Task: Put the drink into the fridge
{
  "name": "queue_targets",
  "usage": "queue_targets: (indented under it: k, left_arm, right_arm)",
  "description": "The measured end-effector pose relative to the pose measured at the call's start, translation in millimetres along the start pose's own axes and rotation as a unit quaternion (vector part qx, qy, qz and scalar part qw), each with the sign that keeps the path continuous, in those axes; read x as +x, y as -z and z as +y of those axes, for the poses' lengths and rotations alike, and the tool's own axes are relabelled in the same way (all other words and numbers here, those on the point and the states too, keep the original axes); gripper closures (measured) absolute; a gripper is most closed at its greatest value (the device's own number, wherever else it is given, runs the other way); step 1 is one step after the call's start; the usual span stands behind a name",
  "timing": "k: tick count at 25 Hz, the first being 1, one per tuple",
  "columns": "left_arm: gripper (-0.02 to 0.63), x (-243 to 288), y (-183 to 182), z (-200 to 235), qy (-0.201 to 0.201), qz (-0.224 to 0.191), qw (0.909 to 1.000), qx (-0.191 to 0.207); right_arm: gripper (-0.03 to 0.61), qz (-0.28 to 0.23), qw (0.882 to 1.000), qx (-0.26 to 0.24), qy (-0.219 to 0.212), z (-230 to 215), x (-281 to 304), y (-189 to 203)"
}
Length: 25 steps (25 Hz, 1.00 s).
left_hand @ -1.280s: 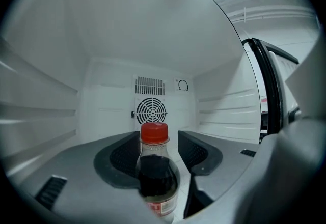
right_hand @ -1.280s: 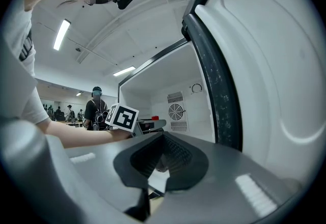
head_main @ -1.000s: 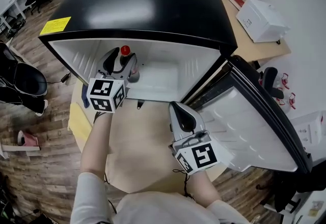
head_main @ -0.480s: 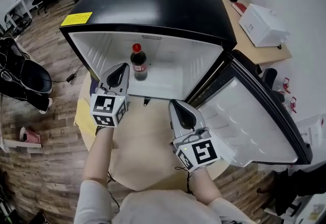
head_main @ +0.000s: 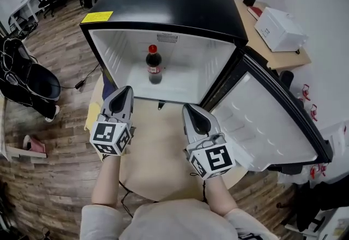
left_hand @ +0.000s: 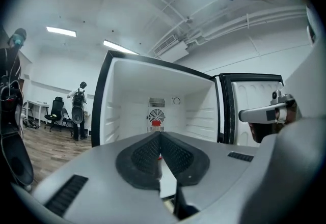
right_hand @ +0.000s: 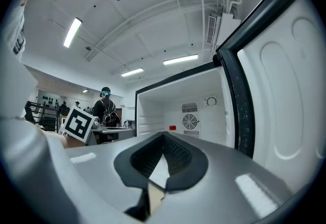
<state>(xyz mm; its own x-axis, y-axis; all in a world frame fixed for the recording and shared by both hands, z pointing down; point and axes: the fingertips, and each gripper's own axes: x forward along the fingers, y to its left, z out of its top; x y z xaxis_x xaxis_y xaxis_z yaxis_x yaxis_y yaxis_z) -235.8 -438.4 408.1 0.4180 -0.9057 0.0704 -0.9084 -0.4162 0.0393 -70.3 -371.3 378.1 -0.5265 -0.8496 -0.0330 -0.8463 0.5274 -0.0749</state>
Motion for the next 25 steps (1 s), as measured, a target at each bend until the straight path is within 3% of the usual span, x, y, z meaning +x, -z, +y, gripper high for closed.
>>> queue_targets:
  k: [25]
  left_arm:
    - [0.606, -149.7, -59.4, -40.2, -0.014, -0.075, 0.9969, -0.02]
  right_arm:
    - [0.568, -0.028, 0.999, -0.033, -0.004, 57.2, -70.4, -38.2]
